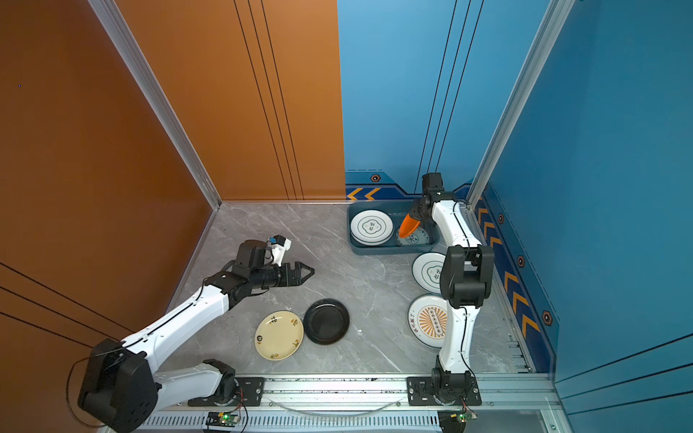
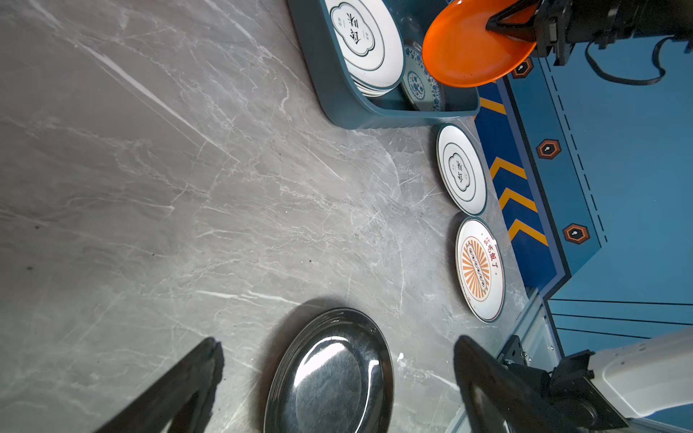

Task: Place the plates into the plastic bin on the countertop
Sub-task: 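Lower the orange plate into the bin and open the right gripper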

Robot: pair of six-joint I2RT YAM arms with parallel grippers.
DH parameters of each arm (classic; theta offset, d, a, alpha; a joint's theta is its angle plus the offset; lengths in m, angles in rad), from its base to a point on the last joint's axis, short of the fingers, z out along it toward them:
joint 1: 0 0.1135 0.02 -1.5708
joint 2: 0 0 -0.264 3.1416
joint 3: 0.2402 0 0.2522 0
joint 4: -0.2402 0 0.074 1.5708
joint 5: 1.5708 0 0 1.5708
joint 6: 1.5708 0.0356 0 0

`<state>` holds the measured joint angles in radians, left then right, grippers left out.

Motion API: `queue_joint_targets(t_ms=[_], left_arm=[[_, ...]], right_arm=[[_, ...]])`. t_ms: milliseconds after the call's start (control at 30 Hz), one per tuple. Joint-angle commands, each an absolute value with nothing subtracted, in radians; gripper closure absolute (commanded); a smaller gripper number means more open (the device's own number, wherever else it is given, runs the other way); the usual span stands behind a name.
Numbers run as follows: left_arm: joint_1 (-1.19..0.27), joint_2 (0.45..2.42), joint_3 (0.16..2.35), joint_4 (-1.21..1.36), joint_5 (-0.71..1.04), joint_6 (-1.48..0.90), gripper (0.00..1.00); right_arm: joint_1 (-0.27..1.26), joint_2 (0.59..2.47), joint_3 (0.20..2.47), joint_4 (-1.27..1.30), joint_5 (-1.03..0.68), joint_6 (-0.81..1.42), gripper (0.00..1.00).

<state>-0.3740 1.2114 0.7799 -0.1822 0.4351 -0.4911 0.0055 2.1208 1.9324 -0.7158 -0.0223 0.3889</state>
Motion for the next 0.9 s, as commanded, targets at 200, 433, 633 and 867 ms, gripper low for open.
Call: queue_joint_targets(t_ms=[200,433,633,867], left_arm=[[-0.351,1.159,0.745,-0.071,0.489,-0.521,0.02],[-0.377,1.144,0.716,-0.002,0.465,-0.548,0.02],[-0.385,1.171,0.728,-0.027,0.457,-0.551,0.02],[-0.387,1.176,0.731,-0.032,0.467,-0.544,0.02]], right_arm=[[-0.033,2.196,1.959,-0.759,-0.058,0.394,1.00],[-0.038,2.192,1.926,-0.758,-0.058,0.383,0.94],[-0.049,2.176,1.898,-0.759,-0.052,0.383,0.80],[-0.061,2.145,1.864,-0.757,-0.040,0.386,0.74]])
